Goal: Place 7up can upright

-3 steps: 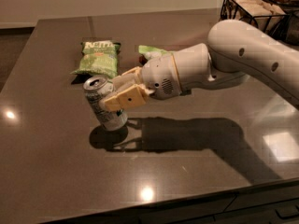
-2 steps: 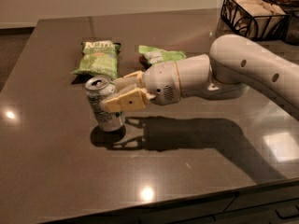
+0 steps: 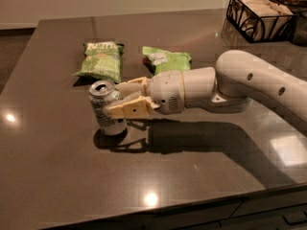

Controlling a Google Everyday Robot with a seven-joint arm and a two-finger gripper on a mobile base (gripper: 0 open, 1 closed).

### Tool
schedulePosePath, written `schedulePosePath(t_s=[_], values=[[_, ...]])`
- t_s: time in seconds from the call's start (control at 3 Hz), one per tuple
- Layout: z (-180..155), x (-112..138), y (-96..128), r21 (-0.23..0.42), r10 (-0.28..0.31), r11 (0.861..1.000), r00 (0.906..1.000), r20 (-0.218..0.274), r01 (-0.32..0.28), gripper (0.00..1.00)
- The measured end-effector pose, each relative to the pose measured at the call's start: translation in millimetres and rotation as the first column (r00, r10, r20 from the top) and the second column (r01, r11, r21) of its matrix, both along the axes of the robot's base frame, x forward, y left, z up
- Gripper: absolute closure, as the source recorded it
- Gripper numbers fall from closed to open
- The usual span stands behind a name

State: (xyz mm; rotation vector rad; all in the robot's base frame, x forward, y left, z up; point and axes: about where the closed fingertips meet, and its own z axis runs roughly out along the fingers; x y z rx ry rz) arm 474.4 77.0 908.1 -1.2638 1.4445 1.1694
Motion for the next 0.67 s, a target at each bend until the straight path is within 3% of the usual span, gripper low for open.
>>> schedulePosePath(t_s=[0.67], values=[[-7.3,2.3,0.5,0.018,-0.019,1.000,0.9998,0.010,0.019,0.59]])
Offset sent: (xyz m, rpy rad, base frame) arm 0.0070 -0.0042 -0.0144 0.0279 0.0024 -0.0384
